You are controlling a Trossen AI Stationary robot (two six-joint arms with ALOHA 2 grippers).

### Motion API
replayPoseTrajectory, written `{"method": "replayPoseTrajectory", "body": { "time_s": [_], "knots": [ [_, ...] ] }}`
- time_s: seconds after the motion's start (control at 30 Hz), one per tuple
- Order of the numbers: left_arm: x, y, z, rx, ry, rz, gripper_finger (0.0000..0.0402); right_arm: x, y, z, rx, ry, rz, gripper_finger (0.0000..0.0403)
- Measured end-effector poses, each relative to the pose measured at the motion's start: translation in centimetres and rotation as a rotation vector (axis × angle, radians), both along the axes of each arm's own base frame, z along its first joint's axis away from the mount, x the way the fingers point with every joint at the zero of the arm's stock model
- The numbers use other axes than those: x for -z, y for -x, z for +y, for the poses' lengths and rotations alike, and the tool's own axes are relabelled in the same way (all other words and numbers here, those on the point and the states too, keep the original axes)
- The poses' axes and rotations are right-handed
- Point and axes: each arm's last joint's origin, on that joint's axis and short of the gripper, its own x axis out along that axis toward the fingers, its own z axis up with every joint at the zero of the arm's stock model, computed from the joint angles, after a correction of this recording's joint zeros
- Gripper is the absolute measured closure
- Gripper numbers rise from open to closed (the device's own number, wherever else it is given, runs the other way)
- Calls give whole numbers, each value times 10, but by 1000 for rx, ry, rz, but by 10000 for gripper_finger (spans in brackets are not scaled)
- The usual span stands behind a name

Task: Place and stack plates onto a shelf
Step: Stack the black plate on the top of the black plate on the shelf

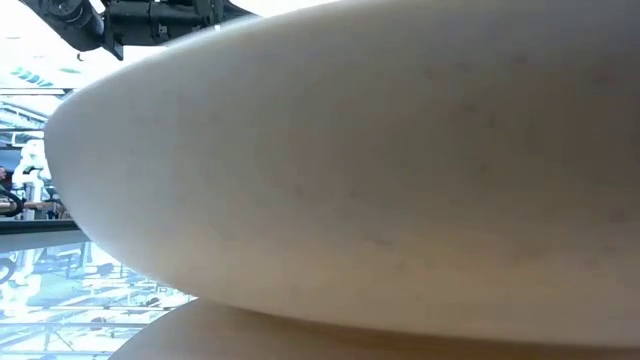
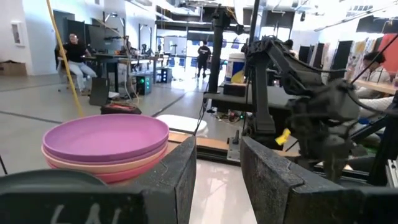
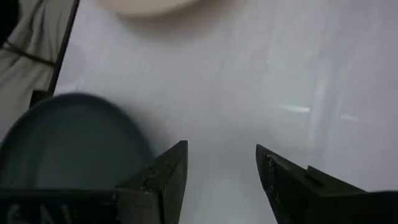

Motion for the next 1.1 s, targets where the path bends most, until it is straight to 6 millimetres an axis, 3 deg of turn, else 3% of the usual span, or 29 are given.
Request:
{"method": "replayPoseTrajectory", "body": {
  "time_s": [0.37, 0.77, 0.93, 1.1],
  "knots": [
    [0, 0, 0, -2, -28, 5, 273, 26, 0, 42, -28, -72, 168, 232],
    [0, 0, 0, -2, -27, 5, 273, 46, -2, 52, -17, -25, 254, 236],
    [0, 0, 0, -2, -27, 5, 273, 50, -2, 52, -21, -4, 277, 273],
    [0, 0, 0, -1, -23, 5, 273, 50, 1, 50, -45, 19, 290, 342]
  ]
}}
